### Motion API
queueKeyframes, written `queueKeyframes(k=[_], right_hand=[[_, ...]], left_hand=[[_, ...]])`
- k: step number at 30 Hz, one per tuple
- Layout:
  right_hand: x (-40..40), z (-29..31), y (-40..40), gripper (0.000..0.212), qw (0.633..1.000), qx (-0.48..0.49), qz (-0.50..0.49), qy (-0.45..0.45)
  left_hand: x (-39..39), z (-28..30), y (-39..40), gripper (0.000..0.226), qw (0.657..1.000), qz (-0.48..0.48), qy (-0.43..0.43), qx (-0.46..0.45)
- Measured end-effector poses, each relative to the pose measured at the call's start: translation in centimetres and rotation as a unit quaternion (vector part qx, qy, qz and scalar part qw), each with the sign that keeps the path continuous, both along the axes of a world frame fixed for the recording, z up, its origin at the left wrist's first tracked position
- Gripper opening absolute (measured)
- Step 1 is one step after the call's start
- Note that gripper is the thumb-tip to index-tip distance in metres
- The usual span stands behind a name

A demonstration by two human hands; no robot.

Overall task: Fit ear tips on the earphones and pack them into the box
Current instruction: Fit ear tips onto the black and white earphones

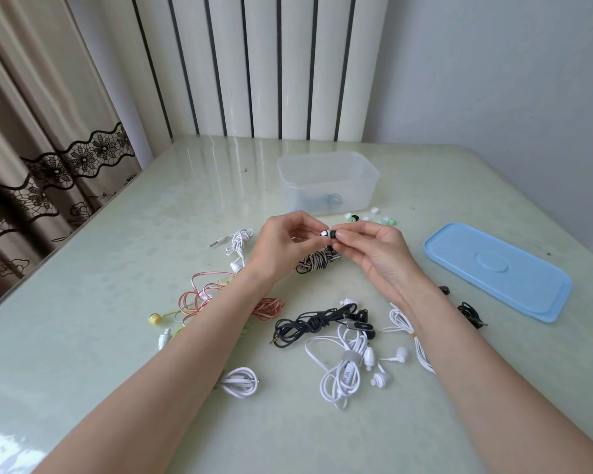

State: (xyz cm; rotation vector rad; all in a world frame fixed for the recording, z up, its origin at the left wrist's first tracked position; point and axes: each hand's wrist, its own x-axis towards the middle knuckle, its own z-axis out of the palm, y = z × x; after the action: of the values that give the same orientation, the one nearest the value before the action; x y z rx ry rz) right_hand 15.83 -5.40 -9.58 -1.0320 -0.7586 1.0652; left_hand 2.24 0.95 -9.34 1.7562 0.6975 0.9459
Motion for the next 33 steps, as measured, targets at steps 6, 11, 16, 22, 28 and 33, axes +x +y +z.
queueKeyframes(k=[6, 11, 16, 22, 28, 33], right_hand=[[-0.22, -0.16, -0.13, 0.015, 0.999, -0.013, 0.014, 0.030], [-0.09, 0.06, -0.26, 0.016, 0.998, -0.006, 0.024, 0.058], [-0.14, 0.19, -0.23, 0.016, 0.998, -0.003, 0.024, 0.056], [-0.08, 0.34, -0.23, 0.012, 0.997, -0.004, 0.021, 0.070], [-0.06, 0.31, -0.32, 0.012, 0.997, -0.016, 0.022, 0.070], [-0.12, 0.41, -0.47, 0.015, 0.993, -0.023, 0.043, 0.108]], left_hand=[[-0.25, -0.21, -0.24, 0.019, 1.000, -0.024, -0.003, -0.001], [-0.09, -0.28, -0.29, 0.014, 0.997, -0.025, -0.038, -0.067], [-0.24, -0.23, 0.00, 0.010, 0.995, -0.019, -0.042, -0.092], [-0.27, -0.10, -0.03, 0.012, 0.995, -0.019, -0.044, -0.086], [-0.29, -0.05, -0.15, 0.015, 0.998, -0.020, -0.032, -0.050], [-0.39, 0.05, -0.37, 0.015, 0.996, -0.043, -0.048, -0.055]])
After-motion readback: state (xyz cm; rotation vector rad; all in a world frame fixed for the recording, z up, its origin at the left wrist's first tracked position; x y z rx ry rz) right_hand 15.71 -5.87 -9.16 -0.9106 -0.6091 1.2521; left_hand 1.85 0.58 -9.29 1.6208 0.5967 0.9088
